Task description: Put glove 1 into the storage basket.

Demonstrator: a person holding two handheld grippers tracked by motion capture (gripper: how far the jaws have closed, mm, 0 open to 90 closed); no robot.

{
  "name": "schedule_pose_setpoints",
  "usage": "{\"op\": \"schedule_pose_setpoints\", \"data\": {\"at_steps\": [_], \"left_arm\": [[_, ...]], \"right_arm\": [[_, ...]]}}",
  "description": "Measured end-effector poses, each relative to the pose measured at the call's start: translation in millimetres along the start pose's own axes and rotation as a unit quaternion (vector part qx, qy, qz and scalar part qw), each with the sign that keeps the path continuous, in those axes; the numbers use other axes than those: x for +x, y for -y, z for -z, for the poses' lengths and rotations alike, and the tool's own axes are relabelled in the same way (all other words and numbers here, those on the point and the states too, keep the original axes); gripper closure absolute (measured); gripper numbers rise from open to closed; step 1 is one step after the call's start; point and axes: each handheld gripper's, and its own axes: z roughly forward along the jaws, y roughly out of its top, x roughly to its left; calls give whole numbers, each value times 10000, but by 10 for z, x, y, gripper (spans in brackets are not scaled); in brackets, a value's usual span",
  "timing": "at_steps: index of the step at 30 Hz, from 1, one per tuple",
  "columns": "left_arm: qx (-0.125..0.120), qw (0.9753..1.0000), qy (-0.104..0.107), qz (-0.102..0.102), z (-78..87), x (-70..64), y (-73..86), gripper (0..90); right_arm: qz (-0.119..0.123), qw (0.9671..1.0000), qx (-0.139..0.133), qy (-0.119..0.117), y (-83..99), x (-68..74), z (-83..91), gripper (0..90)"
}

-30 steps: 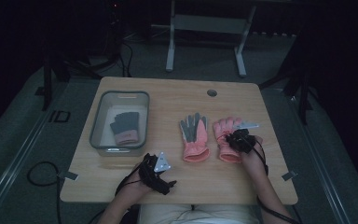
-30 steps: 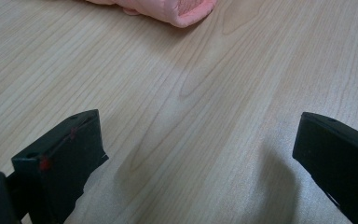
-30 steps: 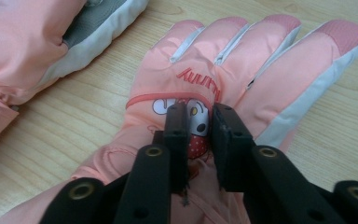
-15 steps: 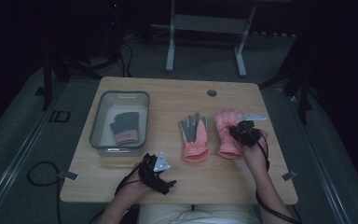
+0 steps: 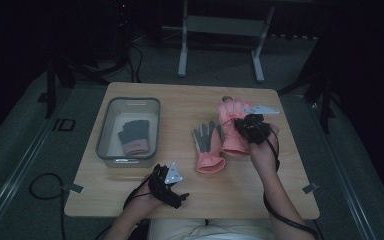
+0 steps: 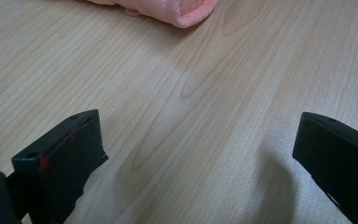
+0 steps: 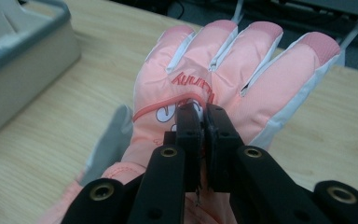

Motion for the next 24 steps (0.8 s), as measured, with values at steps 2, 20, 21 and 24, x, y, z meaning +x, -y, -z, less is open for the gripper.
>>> {"op": "schedule_pose_setpoints", "data": {"at_steps": [2,20,21,24], "left_arm": [[1,10000,4,-4,0,2,0,14],[-4,10000,-1,-21,-2,-3,-4,15],[3,10000,-9,-34,-1,-1,-4,14],[-9,10000,1,-21,-3,-6,-5,15]], "right_arm": [[-24,10000,-34,-27,-64,69,18,857],[146,9986,379,-328,-41,710,-310,856],[139,9985,420,-310,-17,717,-338,856],[110,9982,550,-227,49,730,-427,855]]}}
